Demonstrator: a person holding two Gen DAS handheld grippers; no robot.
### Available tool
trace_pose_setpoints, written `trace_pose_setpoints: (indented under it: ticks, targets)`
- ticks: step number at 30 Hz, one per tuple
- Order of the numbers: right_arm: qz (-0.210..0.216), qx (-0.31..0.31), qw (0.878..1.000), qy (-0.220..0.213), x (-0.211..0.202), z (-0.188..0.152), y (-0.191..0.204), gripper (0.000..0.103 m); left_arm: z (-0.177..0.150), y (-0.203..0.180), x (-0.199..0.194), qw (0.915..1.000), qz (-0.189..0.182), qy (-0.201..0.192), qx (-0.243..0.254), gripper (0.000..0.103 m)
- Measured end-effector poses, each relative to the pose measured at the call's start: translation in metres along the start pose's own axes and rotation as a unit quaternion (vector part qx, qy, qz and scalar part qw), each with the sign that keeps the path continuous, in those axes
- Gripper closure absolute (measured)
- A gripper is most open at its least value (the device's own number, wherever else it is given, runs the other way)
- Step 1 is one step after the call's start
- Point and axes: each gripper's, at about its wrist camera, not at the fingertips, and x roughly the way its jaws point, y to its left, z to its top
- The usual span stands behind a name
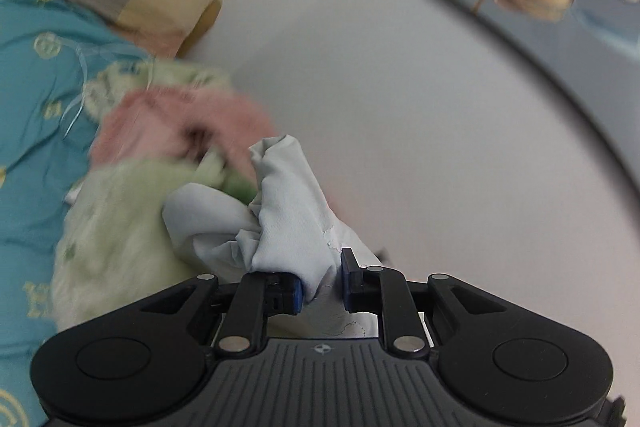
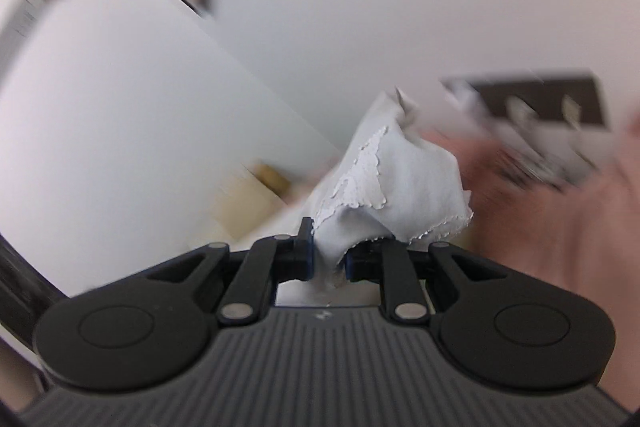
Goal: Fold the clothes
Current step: 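Carry the folded shirt with both grippers onto the blanket pile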
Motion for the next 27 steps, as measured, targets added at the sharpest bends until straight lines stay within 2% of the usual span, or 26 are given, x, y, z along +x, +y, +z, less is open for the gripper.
trace_pose_setpoints:
  ticks: [2, 4, 7, 10, 11, 12, 14, 16, 17, 19, 21, 22, 27]
  targets:
    - [-0.019, -0.008, 0.999, 0.029, 0.004, -0.026, -0.021, 0.085, -0.028, 0.024, 0.006, 0.9989, 0.026, 0.038, 0.004, 0.084]
    - [-0.034, -0.016, 0.998, 0.055, 0.006, -0.052, -0.039, 0.085, -0.055, 0.045, 0.005, 0.9967, 0.049, 0.060, 0.024, 0.084]
    - [-0.053, -0.029, 0.995, 0.082, 0.009, -0.083, -0.061, 0.086, -0.076, 0.059, 0.003, 0.9949, 0.063, 0.058, 0.054, 0.080]
    - [-0.066, -0.030, 0.994, 0.075, 0.011, -0.081, -0.057, 0.086, -0.088, 0.054, 0.002, 0.9916, 0.085, 0.049, 0.085, 0.076]
    - [-0.070, -0.027, 0.994, 0.078, 0.011, -0.080, -0.056, 0.085, -0.089, 0.048, 0.000, 0.9900, 0.093, 0.045, 0.097, 0.069]
    - [-0.072, -0.026, 0.994, 0.082, 0.010, -0.079, -0.054, 0.085, -0.089, 0.041, -0.001, 0.9883, 0.099, 0.047, 0.107, 0.057]
    - [-0.075, -0.022, 0.993, 0.089, 0.006, -0.077, -0.051, 0.083, -0.091, 0.028, -0.009, 0.9838, 0.110, 0.052, 0.131, 0.040]
    - [-0.073, -0.015, 0.993, 0.096, -0.004, -0.076, -0.050, 0.079, -0.092, 0.011, -0.019, 0.9767, 0.125, 0.048, 0.168, 0.028]
    - [-0.074, -0.016, 0.992, 0.098, -0.010, -0.076, -0.048, 0.074, -0.093, 0.003, -0.025, 0.9726, 0.131, 0.045, 0.187, 0.017]
    - [-0.071, -0.037, 0.992, 0.099, -0.027, -0.078, -0.040, 0.058, -0.100, -0.014, -0.046, 0.9648, 0.137, 0.029, 0.222, 0.008]
    - [-0.066, -0.066, 0.992, 0.090, -0.049, -0.078, -0.026, 0.026, -0.107, -0.030, -0.067, 0.9567, 0.145, 0.013, 0.252, 0.000]
    - [-0.062, -0.081, 0.991, 0.083, -0.061, -0.079, -0.019, 0.022, -0.111, -0.036, -0.078, 0.9541, 0.147, 0.006, 0.261, 0.000]
    - [-0.041, -0.155, 0.985, 0.059, -0.120, -0.084, 0.020, 0.023, -0.129, -0.071, -0.148, 0.9487, 0.141, -0.024, 0.282, 0.000]
